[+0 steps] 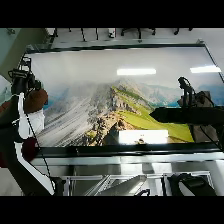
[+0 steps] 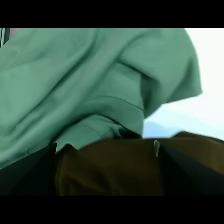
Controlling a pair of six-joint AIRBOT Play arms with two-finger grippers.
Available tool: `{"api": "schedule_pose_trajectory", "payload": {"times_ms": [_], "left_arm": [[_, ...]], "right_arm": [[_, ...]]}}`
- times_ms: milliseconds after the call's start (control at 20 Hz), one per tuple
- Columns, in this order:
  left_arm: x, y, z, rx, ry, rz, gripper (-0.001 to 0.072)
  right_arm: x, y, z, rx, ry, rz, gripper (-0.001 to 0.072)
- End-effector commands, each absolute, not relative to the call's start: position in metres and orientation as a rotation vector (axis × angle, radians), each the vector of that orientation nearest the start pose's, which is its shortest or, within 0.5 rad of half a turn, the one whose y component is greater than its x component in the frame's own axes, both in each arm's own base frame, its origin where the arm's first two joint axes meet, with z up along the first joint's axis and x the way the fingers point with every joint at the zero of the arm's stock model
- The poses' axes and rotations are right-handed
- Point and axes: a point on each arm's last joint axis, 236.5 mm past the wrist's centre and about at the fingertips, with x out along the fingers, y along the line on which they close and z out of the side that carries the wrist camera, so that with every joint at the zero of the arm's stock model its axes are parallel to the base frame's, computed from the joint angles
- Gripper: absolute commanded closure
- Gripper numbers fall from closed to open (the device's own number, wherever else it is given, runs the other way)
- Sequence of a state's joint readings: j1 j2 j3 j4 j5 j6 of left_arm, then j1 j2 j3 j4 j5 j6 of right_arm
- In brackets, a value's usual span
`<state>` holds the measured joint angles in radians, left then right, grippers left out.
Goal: Fold the shirts.
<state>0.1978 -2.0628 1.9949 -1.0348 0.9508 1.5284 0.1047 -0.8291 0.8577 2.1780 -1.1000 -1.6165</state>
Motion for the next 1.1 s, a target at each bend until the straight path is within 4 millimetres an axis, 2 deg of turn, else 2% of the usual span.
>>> {"api": "schedule_pose_trajectory", "payload": {"times_ms": [0, 100, 300, 350, 400, 450, 500, 600, 650, 750, 850, 950, 1050], "left_arm": [[0.607, 0.267, -0.061, 0.292, 0.957, 0.497, 0.0011], [0.61, 0.279, -0.075, 0.26, 0.913, 0.501, 0.0012], [0.622, 0.29, -0.08, 0.133, 0.814, 0.487, 0.0014], [0.624, 0.291, -0.079, 0.1, 0.794, 0.484, 0.0055], [0.625, 0.29, -0.078, 0.085, 0.788, 0.482, 0.0255], [0.624, 0.29, -0.078, 0.091, 0.795, 0.485, 0.053], [0.621, 0.291, -0.076, 0.089, 0.804, 0.489, 0.0695], [0.622, 0.291, -0.06, 0.087, 0.787, 0.494, 0.0694], [0.623, 0.291, -0.044, 0.089, 0.764, 0.498, 0.0694], [0.623, 0.29, 0.0, 0.08, 0.704, 0.513, 0.0694], [0.623, 0.28, 0.06, 0.048, 0.611, 0.512, 0.0694], [0.625, 0.25, 0.13, 0.003, 0.491, 0.468, 0.0694], [0.624, 0.203, 0.207, 0.023, 0.365, 0.394, 0.0694]], "right_arm": [[0.295, 0.152, 0.091, 0.438, 1.053, 0.458, 0.0686], [0.297, 0.152, 0.088, 0.44, 1.06, 0.455, 0.0686], [0.299, 0.152, 0.08, 0.445, 1.087, 0.449, 0.0686], [0.299, 0.152, 0.077, 0.446, 1.096, 0.447, 0.0686], [0.3, 0.152, 0.073, 0.448, 1.108, 0.444, 0.0686], [0.301, 0.152, 0.07, 0.45, 1.119, 0.441, 0.0686], [0.302, 0.152, 0.066, 0.452, 1.13, 0.438, 0.0686], [0.303, 0.153, 0.059, 0.456, 1.151, 0.433, 0.0686], [0.304, 0.153, 0.056, 0.458, 1.16, 0.431, 0.0686], [0.305, 0.153, 0.05, 0.46, 1.179, 0.426, 0.0686], [0.305, 0.153, 0.045, 0.463, 1.194, 0.422, 0.0686], [0.306, 0.153, 0.041, 0.465, 1.207, 0.419, 0.0686], [0.309, 0.152, 0.038, 0.469, 1.206, 0.411, 0.0686]]}}
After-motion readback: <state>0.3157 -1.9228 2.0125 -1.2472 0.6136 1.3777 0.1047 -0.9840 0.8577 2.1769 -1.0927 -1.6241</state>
